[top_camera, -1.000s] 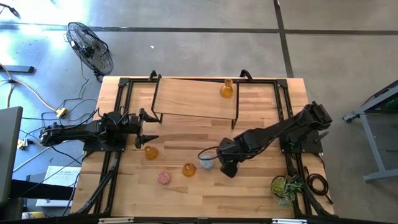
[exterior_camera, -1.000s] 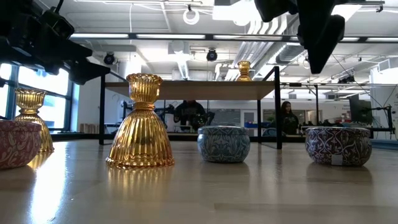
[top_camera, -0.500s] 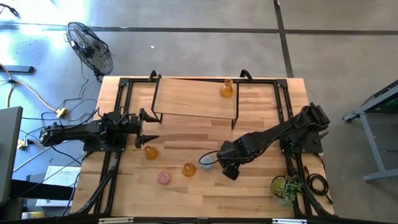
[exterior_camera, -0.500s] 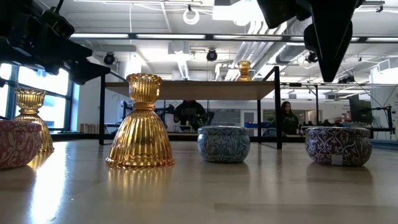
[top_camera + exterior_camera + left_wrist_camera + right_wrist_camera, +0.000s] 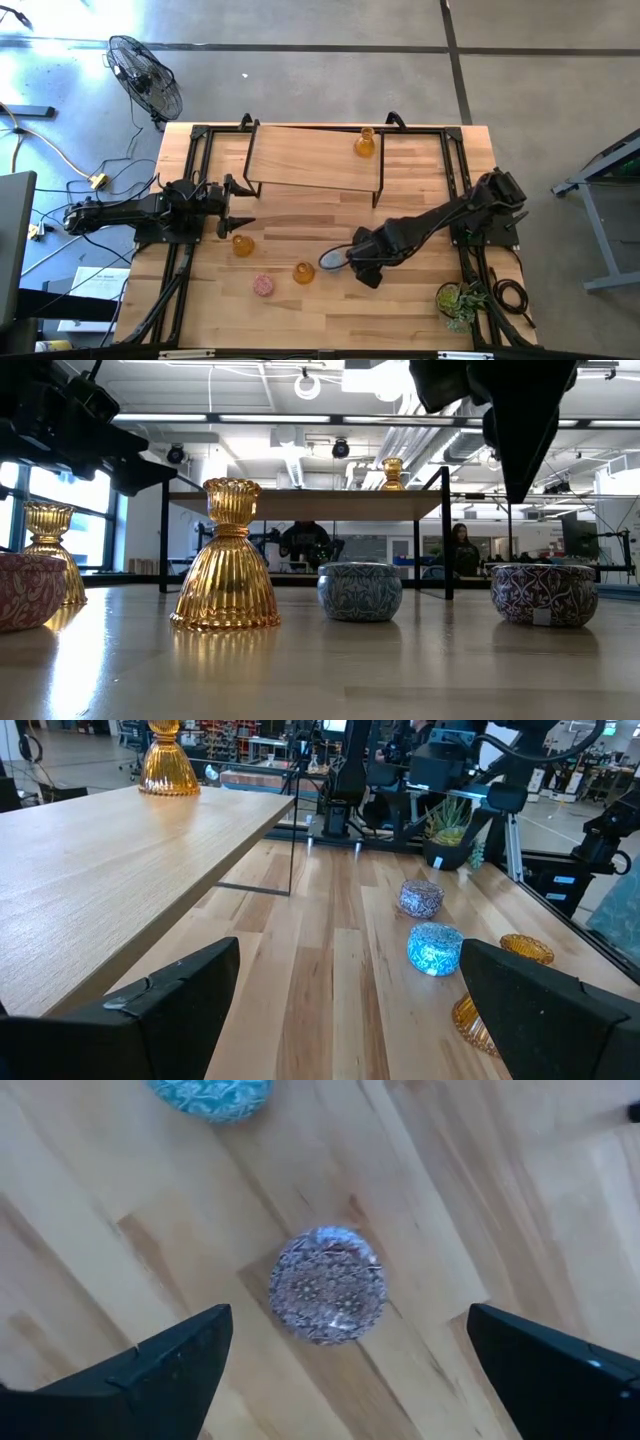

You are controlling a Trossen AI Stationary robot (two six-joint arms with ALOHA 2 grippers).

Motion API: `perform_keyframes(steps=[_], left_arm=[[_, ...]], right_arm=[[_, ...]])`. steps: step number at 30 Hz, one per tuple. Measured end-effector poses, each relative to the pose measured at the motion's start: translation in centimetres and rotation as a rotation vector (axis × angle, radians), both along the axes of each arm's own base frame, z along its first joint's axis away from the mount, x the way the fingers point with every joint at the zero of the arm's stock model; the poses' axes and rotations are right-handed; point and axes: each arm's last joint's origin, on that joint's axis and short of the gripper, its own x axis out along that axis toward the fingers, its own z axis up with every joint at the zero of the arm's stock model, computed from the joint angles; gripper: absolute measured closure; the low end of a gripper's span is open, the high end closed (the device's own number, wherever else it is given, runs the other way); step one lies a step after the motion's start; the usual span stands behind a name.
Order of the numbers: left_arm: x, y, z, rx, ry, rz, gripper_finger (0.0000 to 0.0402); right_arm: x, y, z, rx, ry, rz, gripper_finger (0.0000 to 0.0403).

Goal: Pick & Place candle stick holders
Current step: Put the red scented candle on the shelf

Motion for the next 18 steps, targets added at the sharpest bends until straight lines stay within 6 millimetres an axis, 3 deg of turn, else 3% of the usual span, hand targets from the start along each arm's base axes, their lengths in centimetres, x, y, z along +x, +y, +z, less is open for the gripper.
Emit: perform_keyframes(steps=[18], left_arm=[[0.0, 0.0, 0.0, 0.0, 0.0, 0.0, 0.0027]], right_arm=[[-0.7, 1.6, 0.0, -0.059, -0.037, -0.025, 0.0004]])
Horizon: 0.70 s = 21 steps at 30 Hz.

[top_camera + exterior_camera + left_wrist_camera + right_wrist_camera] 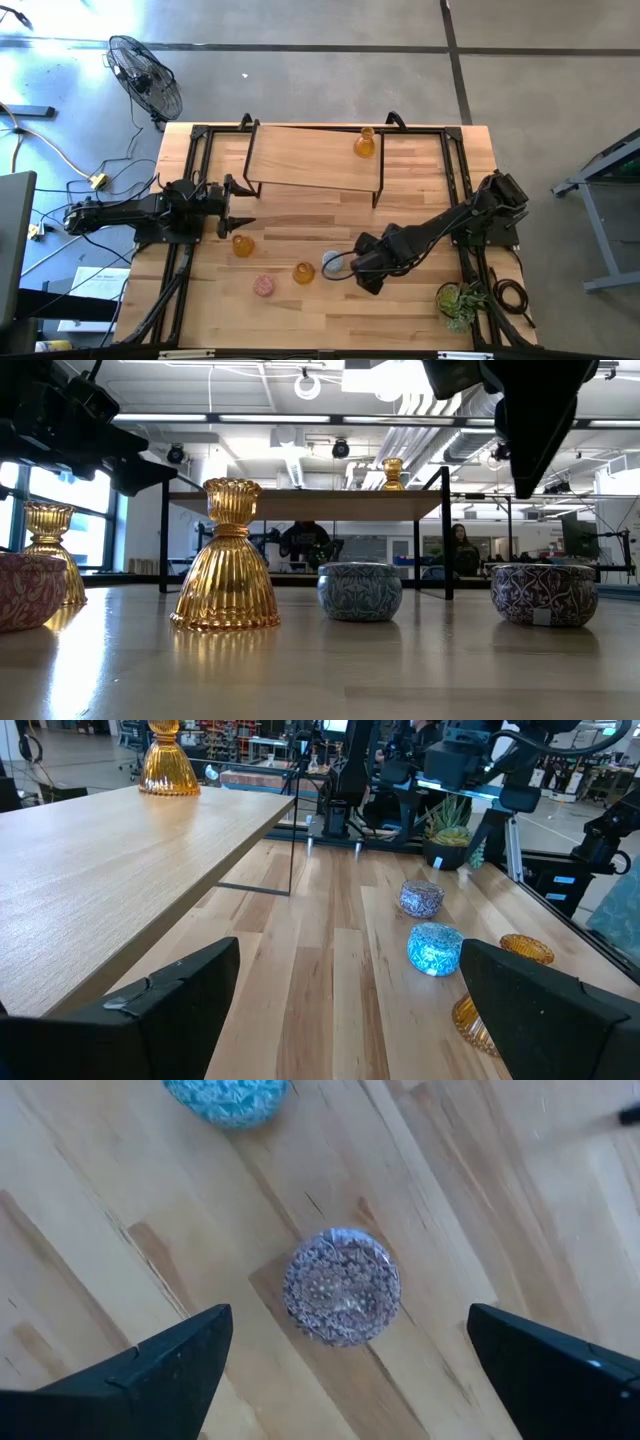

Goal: Pick & Place candle stick holders
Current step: Put the red scented candle on the shelf

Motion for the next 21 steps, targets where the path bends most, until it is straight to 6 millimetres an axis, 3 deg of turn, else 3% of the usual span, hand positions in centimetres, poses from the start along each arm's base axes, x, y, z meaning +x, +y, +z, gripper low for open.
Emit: perform_keyframes(steps=[6, 14, 21], left_arm=[[0.0, 0.0, 0.0, 0.0, 0.0, 0.0, 0.0027], [0.0, 0.0, 0.0, 0.0, 0.0, 0.0, 0.0027], [0.0, 0.0, 0.0, 0.0, 0.0, 0.0, 0.0027]], right_arm=[[-0.3, 0.1, -0.4, 0.069, 0.043, -0.068, 0.0004], [-0.5, -1.4, -4.8, 0.265, 0.106, -0.104, 0.0004], [-0.2, -2.2, -4.8, 0.198, 0.026, -0.023, 0.0006]])
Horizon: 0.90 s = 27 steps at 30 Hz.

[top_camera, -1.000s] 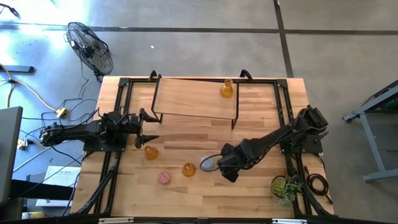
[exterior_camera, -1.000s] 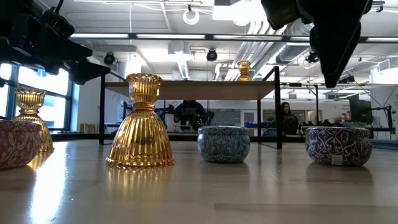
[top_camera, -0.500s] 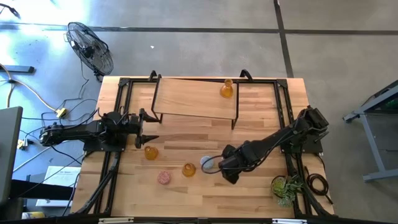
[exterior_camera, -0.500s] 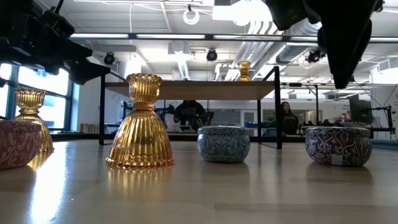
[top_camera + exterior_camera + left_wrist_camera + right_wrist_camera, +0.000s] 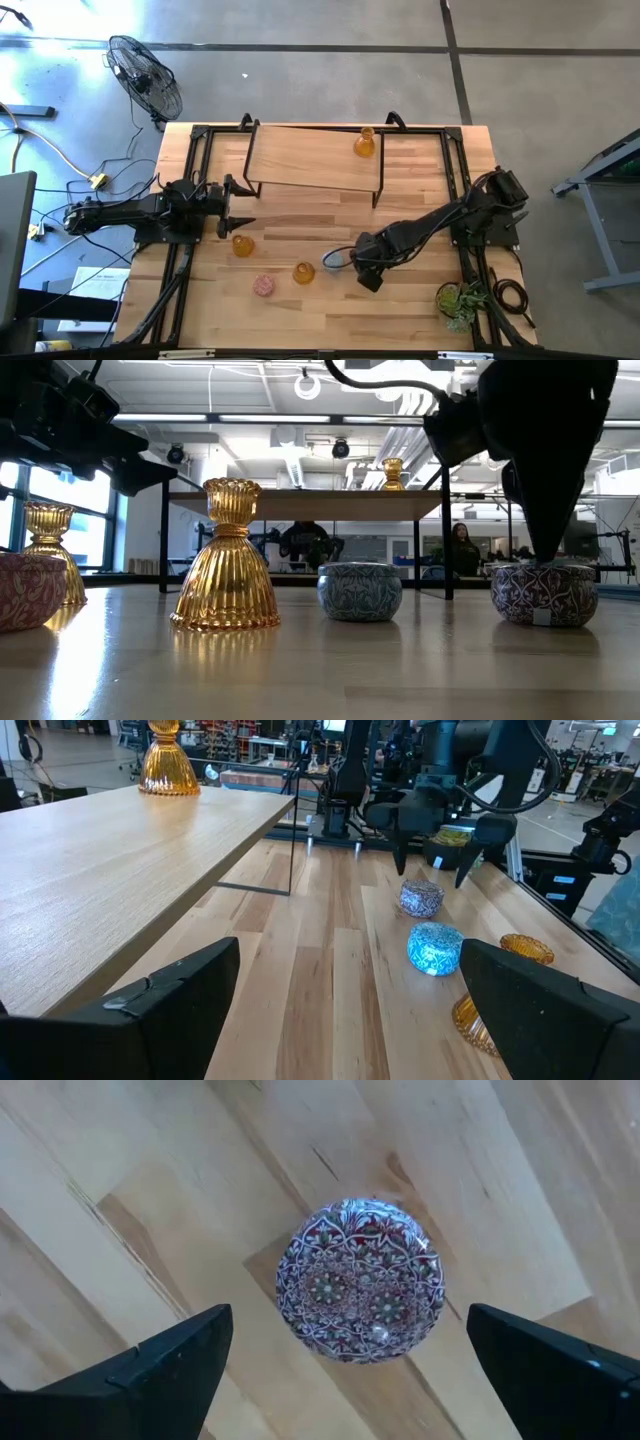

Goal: Pick & Place candle stick holders
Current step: Put the red scented candle on the shelf

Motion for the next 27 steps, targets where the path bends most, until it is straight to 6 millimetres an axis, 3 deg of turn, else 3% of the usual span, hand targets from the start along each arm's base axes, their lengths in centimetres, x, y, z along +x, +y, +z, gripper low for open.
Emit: perform_keyframes(steps=[12, 27], left_arm=[[0.0, 0.0, 0.0, 0.0, 0.0, 0.0, 0.0027], [0.0, 0.0, 0.0, 0.0, 0.0, 0.0, 0.0027]], right_arm=[[0.1, -0.3, -0.1, -0.043, -0.02, -0.014, 0.0005], [-0.7, -1.1, -2.8, 0.009, 0.004, -0.092, 0.0006]])
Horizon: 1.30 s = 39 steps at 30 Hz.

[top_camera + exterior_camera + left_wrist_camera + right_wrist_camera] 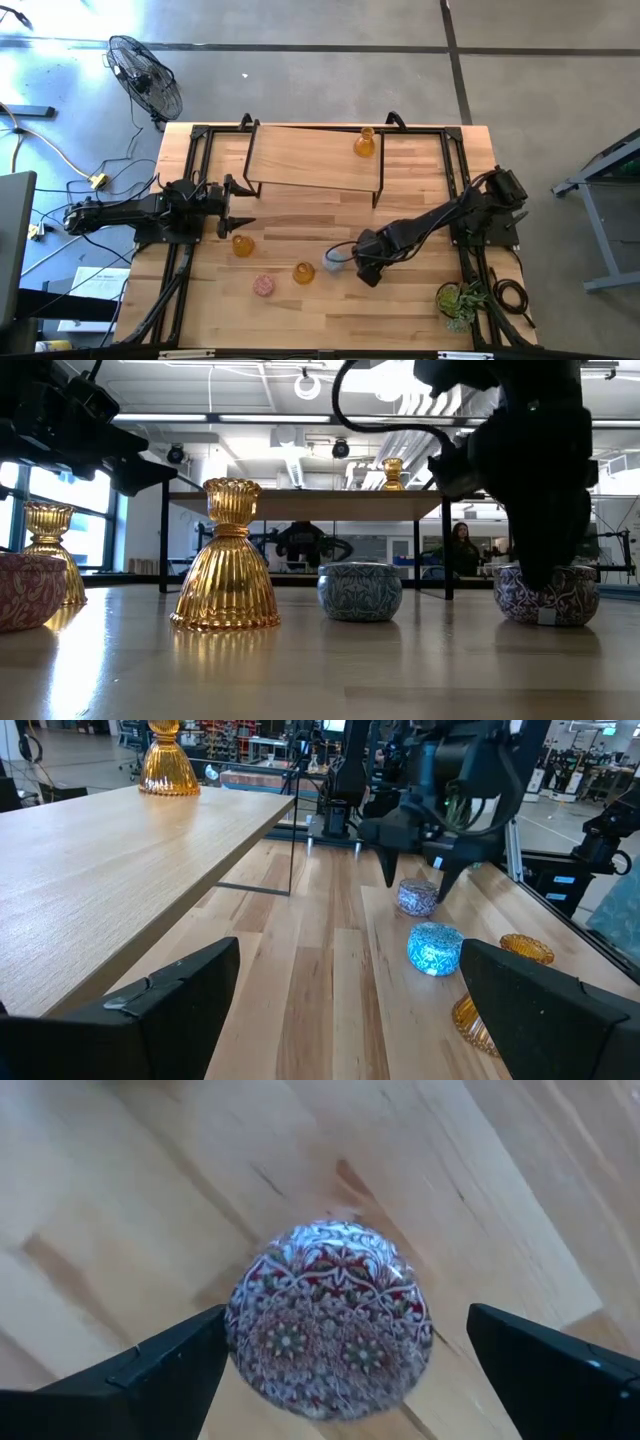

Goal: Pick & Place candle stick holders
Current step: Put the red scented candle on the shelf

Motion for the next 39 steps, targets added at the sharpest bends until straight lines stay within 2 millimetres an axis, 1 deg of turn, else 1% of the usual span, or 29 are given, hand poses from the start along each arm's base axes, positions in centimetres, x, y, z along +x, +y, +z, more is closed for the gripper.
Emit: perform_keyframes(steps=[6, 16, 24, 33, 39], left_arm=[[0.0, 0.0, 0.0, 0.0, 0.0, 0.0, 0.0027], [0.0, 0.0, 0.0, 0.0, 0.0, 0.0, 0.0027], [0.0, 0.0, 0.0, 0.0, 0.0, 0.0, 0.0027], [0.0, 0.0, 0.0, 0.0, 0.0, 0.0, 0.0027], [0.0, 0.0, 0.0, 0.0, 0.0, 0.0, 0.0027]], right_arm=[[0.16, -0.25, -0.78, 0.024, -0.05, 0.034, 0.0003], [0.19, -0.47, -0.8, 0.039, -0.042, 0.024, 0.0016], [0.23, -0.46, -0.79, 0.041, -0.046, 0.03, 0.0043], [0.33, -0.46, -0.76, 0.03, -0.061, 0.055, 0.0099], [0.47, -0.39, -0.71, 0.03, -0.081, 0.072, 0.0109]])
